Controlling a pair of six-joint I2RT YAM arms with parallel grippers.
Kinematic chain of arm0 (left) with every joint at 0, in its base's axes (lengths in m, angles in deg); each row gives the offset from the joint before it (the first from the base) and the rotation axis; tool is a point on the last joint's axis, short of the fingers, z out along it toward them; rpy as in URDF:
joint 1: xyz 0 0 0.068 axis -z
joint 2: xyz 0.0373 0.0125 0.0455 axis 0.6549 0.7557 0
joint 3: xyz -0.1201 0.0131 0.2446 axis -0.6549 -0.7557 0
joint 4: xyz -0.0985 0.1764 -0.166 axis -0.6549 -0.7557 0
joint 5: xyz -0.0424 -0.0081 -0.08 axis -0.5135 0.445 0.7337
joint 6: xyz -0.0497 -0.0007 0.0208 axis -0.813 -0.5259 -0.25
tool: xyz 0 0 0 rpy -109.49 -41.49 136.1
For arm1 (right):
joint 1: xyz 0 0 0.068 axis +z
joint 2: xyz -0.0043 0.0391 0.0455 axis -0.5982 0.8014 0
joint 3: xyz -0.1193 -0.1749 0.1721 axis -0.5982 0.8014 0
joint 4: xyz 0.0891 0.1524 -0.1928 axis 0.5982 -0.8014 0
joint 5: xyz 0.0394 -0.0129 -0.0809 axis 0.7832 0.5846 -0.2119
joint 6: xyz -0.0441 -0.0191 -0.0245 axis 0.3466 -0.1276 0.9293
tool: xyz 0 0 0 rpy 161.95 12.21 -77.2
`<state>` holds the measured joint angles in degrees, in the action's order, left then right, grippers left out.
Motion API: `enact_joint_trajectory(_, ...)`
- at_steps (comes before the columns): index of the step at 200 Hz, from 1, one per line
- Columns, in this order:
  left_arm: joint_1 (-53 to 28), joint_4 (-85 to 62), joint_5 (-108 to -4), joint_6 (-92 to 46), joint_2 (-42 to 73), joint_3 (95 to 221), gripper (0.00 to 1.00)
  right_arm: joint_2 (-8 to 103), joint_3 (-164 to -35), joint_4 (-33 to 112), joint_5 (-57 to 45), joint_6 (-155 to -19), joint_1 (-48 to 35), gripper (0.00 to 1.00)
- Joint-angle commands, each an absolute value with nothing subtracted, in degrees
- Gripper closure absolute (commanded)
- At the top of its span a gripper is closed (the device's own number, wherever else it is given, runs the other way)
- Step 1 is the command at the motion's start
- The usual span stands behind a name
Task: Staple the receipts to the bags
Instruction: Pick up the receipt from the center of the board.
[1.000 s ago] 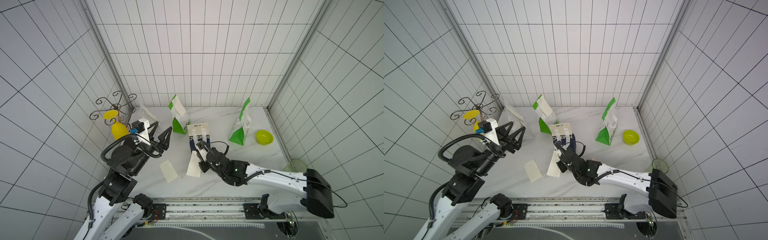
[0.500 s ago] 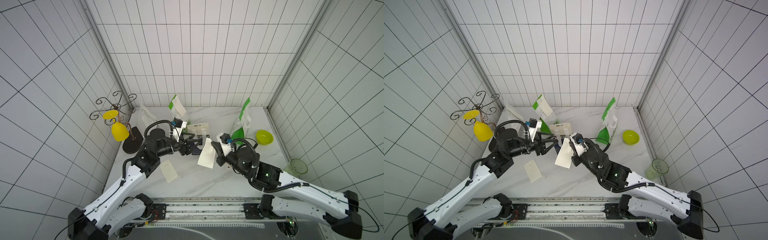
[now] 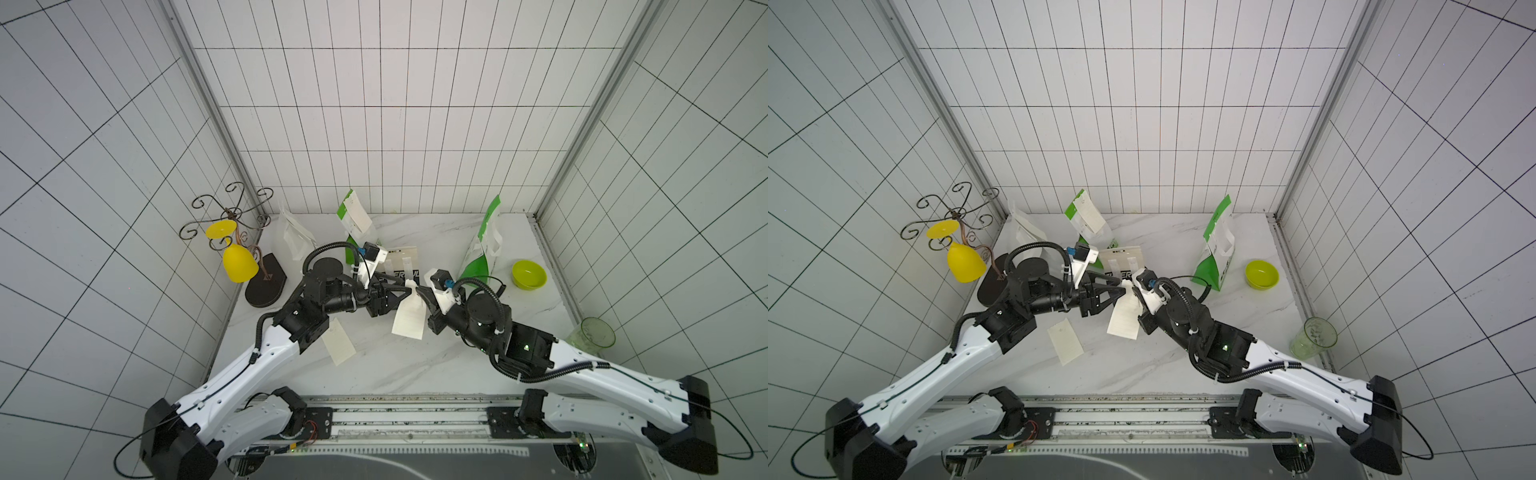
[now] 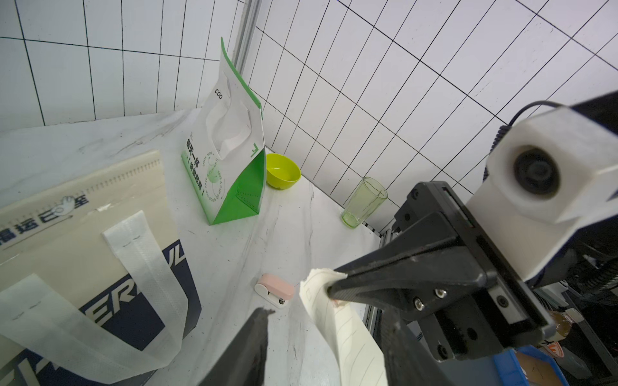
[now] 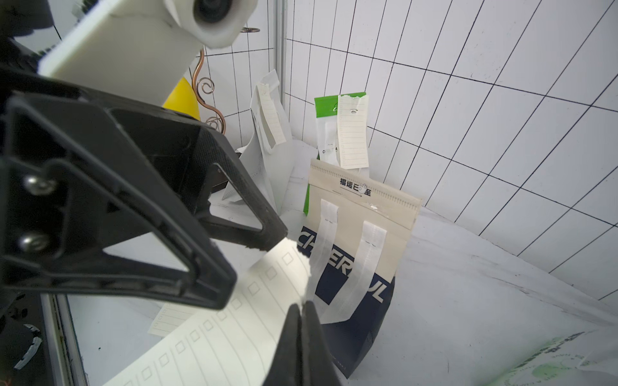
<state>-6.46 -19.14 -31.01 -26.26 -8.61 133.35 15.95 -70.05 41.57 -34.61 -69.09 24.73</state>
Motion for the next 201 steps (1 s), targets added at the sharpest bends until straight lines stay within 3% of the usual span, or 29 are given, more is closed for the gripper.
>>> enact_joint_trajectory(1,-6.18,-18.07,-29.85,-26.13,-8.55,133.57,0.55,16.59,-75.93,44.52,-33.15,-67.73,24.48,1.0)
enact_joint_trajectory(62,-6.12,-17.79,-29.9,-26.27,-8.75,132.74,1.0,16.58,-75.95,46.11,-32.44,-69.06,24.27,1.0)
enact_joint_trajectory(84,-6.24,-17.96,-31.16,-26.1,-9.1,132.62,1.0,16.33,-75.81,45.86,-31.92,-70.06,23.75,0.99)
enact_joint_trajectory(88,-6.24,-18.04,-31.79,-25.98,-9.52,132.49,1.0,16.12,-75.76,45.67,-31.61,-70.46,23.42,0.94)
enact_joint_trajectory(102,-6.44,-17.85,-33.91,-25.78,-11.27,132.05,1.0,14.68,-75.36,44.7,-28.79,-72.26,21.59,0.6)
enact_joint_trajectory(115,-6.47,-16.74,-34.78,-25.87,-12.85,131.25,1.0,12.72,-74.49,44.44,-24.78,-74.17,19.21,0.47)
enact_joint_trajectory(153,-6.6,-15.88,-34.4,-25.97,-15.1,130.87,1.0,9.16,-71.69,44.48,-5.61,-80.7,9.1,0.37)
enact_joint_trajectory(180,-6.66,-13.49,-33.39,-27.09,-16.79,129.91,1.0,8.83,-69.97,48.6,12.09,-82.67,4.23,0.36)
enact_joint_trajectory(201,-6.64,-12.52,-31.0,-27.35,-16.71,129.79,1.0,10.38,-70.51,50.67,19.31,-83.22,3.93,0.36)
